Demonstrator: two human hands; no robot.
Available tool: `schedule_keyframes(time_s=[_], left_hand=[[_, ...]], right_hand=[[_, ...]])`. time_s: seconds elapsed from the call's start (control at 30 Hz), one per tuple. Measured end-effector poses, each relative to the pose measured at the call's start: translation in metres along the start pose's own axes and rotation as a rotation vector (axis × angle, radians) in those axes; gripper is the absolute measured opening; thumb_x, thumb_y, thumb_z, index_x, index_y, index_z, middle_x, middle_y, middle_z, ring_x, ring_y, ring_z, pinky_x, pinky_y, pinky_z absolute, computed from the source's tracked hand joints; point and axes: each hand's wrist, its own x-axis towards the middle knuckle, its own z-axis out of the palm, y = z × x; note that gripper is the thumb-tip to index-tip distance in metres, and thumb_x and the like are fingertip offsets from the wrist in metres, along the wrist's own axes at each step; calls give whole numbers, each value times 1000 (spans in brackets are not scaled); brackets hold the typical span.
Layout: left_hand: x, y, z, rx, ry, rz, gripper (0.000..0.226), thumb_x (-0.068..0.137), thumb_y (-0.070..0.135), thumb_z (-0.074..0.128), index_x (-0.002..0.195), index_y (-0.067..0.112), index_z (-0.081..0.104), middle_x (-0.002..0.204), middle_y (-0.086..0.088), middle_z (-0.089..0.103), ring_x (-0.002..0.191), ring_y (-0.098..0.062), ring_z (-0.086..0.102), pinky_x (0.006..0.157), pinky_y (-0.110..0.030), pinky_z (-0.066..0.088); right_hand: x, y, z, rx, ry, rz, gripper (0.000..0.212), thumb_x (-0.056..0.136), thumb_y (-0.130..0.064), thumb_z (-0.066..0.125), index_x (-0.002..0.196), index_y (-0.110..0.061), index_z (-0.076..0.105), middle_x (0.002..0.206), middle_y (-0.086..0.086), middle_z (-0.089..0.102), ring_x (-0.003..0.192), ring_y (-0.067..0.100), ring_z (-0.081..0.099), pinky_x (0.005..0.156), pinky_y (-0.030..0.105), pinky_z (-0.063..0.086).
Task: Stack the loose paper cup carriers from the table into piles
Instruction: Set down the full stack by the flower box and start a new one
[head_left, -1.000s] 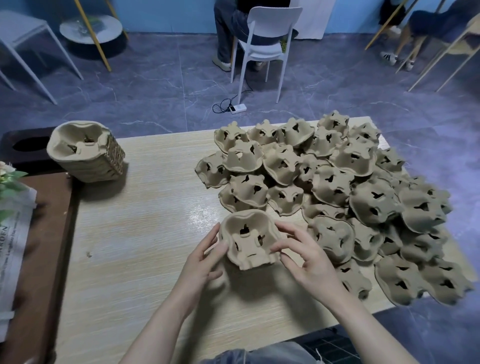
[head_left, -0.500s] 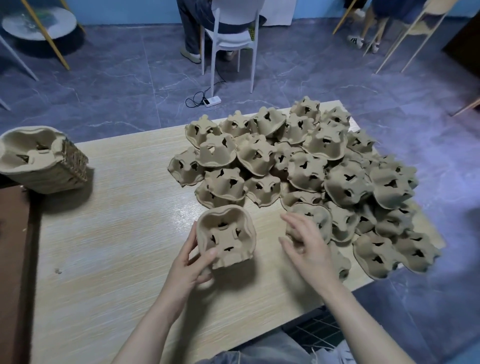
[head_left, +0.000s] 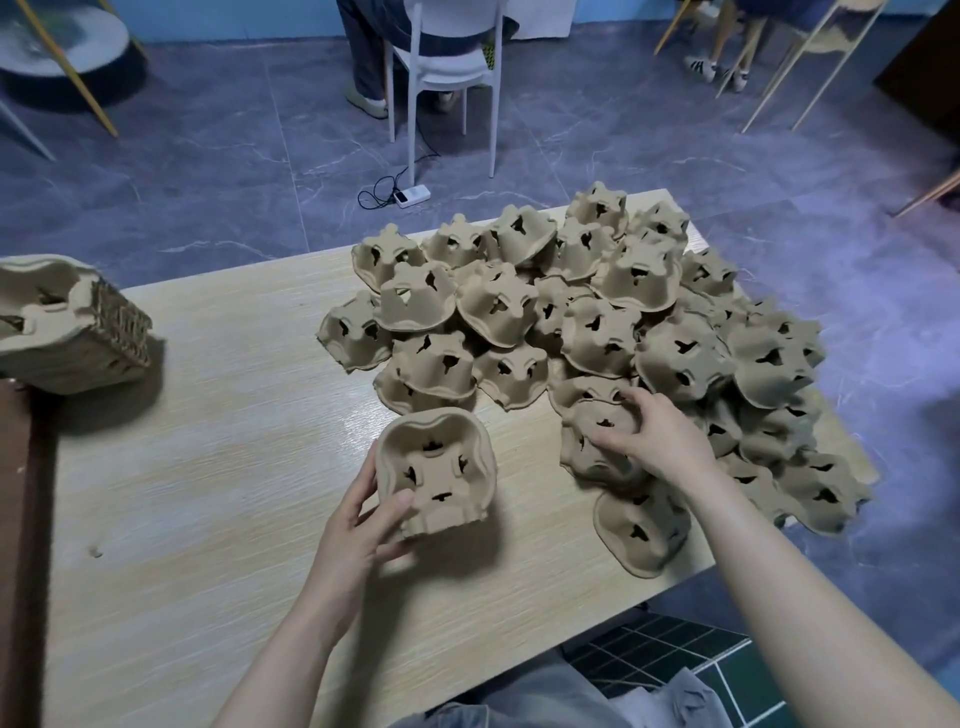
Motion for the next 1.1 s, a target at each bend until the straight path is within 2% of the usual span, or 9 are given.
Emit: schedule_keyframes(time_s=[0.2,0.3,0.4,0.47,0.7,0.9,0.97,1.03,1.1], left_hand=[[1,0,0,-38,9,-3,90,53,42,81,138,42,52,131,10,64,107,-15,69,93,-53,55],[2,0,-2,-49,33,3,85,52,39,79,133,42,56,127,10,66,103,-16,70,91,-55,55],[2,0,-6,-55,61,9,80,52,38,78,130,42,59,120,10,70,101,-16,71,91,-57,54],[0,0,-9,-57,84,12,75,61,31,79,132,40,58,118,9,71,100,-17,71,92,-58,54],[-7,-4,-20,-13,90,36,59,88,13,68,140,38,51,132,2,64,101,-18,71,90,-51,56],[-11,1,-16,41,94,49,58,91,20,64,140,44,46,97,16,73,94,-20,58,85,-40,49],[-12,1,-15,64,120,86,59,91,21,64,137,51,42,118,13,67,108,-14,61,92,-34,51],[-14,1,-16,117,146,143,58,90,27,66,129,63,44,139,13,54,127,-10,53,106,-40,46],[-17,4,-17,180,141,193,54,87,36,70,122,71,47,142,23,50,133,-6,48,111,-46,40]], right_hand=[[-2,-2,-2,24,-29,-17,85,63,-62,79,136,-30,50,134,3,48,125,25,50,99,45,46],[-9,-4,-2,82,9,-48,55,73,-51,77,122,-32,61,124,-1,57,117,20,55,93,40,48],[-17,-6,-3,125,30,-95,12,81,-35,74,90,-35,66,101,-6,61,100,18,58,79,35,47],[-22,-7,-3,157,48,-141,15,84,-24,73,77,-34,63,93,-6,62,92,17,58,75,34,44],[-40,-20,-3,486,145,-353,34,87,0,64,80,-33,65,87,-5,60,73,13,53,72,31,42],[-59,-47,-6,646,161,-508,34,88,12,56,84,-20,65,111,1,58,91,13,58,86,39,51],[-64,-53,-7,684,184,-530,31,89,11,56,85,-18,66,115,-1,57,92,16,60,86,38,52],[-69,-59,-7,736,198,-549,32,89,10,56,84,-20,66,116,-2,58,93,19,61,83,34,52],[-76,-67,-7,790,201,-583,38,90,11,56,84,-24,67,116,-2,59,94,18,61,81,28,52]])
